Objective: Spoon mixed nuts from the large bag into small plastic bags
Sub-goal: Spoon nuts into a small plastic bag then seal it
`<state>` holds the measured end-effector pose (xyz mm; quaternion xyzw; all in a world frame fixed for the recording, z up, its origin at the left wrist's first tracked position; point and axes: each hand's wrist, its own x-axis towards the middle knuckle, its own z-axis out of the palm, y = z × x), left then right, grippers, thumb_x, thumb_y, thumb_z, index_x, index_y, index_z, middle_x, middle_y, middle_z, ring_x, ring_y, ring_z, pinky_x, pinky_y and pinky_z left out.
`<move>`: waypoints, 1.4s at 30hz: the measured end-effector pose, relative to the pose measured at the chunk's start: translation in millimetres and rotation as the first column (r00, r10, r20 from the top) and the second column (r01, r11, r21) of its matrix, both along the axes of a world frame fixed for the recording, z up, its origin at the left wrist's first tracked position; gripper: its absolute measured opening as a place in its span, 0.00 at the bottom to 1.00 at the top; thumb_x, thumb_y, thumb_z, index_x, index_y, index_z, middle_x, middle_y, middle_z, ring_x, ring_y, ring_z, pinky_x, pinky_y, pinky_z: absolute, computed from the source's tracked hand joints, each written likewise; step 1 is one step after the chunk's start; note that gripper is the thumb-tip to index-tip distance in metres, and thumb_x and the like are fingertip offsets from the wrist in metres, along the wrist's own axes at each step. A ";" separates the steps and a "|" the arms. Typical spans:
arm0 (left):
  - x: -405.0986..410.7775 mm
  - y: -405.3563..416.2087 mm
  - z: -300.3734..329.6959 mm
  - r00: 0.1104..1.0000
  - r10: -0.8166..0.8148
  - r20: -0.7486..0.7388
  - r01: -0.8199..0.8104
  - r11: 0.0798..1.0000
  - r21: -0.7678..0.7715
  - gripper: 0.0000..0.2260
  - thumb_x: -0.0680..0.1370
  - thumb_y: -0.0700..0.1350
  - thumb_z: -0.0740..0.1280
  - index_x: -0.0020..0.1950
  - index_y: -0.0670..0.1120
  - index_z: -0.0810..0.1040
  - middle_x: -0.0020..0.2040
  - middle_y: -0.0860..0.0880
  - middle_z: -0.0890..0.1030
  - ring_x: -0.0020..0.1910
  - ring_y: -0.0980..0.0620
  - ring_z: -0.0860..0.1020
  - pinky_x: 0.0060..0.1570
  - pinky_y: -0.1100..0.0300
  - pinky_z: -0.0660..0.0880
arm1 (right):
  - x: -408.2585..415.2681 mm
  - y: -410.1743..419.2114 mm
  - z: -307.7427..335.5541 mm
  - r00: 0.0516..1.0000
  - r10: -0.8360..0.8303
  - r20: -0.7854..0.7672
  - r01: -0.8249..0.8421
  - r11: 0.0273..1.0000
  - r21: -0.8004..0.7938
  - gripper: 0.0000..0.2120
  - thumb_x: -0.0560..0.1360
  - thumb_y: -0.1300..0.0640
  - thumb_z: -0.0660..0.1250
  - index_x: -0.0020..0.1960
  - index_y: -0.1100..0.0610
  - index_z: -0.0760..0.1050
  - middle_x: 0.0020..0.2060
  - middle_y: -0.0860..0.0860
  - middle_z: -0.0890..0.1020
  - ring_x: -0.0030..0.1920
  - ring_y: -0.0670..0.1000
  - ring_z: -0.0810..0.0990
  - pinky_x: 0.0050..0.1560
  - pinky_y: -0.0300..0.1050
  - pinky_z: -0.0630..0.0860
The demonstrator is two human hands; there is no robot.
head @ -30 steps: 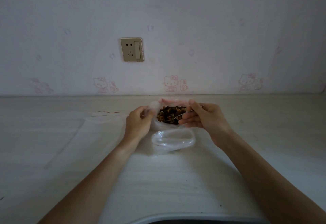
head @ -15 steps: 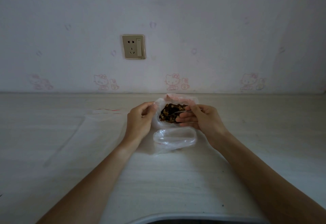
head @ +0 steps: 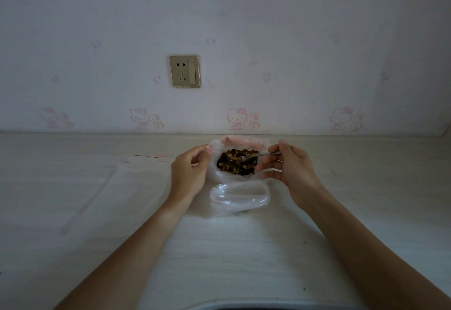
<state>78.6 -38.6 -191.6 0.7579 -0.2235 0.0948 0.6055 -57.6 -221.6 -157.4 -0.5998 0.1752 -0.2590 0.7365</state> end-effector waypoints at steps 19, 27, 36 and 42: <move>-50.2 40.2 20.9 0.976 -0.205 0.070 0.155 0.888 0.434 0.14 0.79 0.62 0.67 0.42 0.55 0.85 0.37 0.62 0.82 0.38 0.64 0.79 0.36 0.74 0.70 | -9.2 -14.9 15.6 0.991 0.072 0.112 -0.071 0.997 -0.012 0.24 0.86 0.50 0.57 0.34 0.56 0.74 0.24 0.55 0.71 0.25 0.57 0.74 0.30 0.49 0.75; -46.8 41.3 19.3 0.963 -0.266 -0.038 0.247 0.819 0.518 0.04 0.78 0.50 0.75 0.43 0.55 0.87 0.38 0.60 0.85 0.39 0.63 0.81 0.37 0.73 0.71 | -14.2 -5.0 19.0 0.995 0.051 0.082 -0.016 0.923 -0.385 0.25 0.87 0.50 0.57 0.33 0.61 0.66 0.22 0.52 0.65 0.21 0.52 0.65 0.25 0.44 0.63; -43.1 48.7 32.5 0.940 -0.340 -0.034 0.321 0.844 0.429 0.03 0.77 0.51 0.75 0.45 0.55 0.88 0.37 0.55 0.85 0.30 0.63 0.77 0.34 0.72 0.70 | -24.7 19.1 30.2 0.934 0.140 0.330 0.064 0.841 -0.537 0.28 0.87 0.51 0.56 0.30 0.61 0.60 0.24 0.49 0.63 0.24 0.47 0.59 0.26 0.38 0.58; -47.7 42.4 30.1 0.936 -0.351 -0.029 0.326 0.834 0.445 0.04 0.78 0.52 0.74 0.47 0.55 0.88 0.38 0.58 0.85 0.35 0.62 0.79 0.37 0.71 0.72 | -22.4 11.9 29.3 0.959 0.035 0.283 0.058 0.948 -0.313 0.26 0.87 0.49 0.55 0.32 0.58 0.65 0.23 0.50 0.61 0.22 0.51 0.60 0.23 0.41 0.60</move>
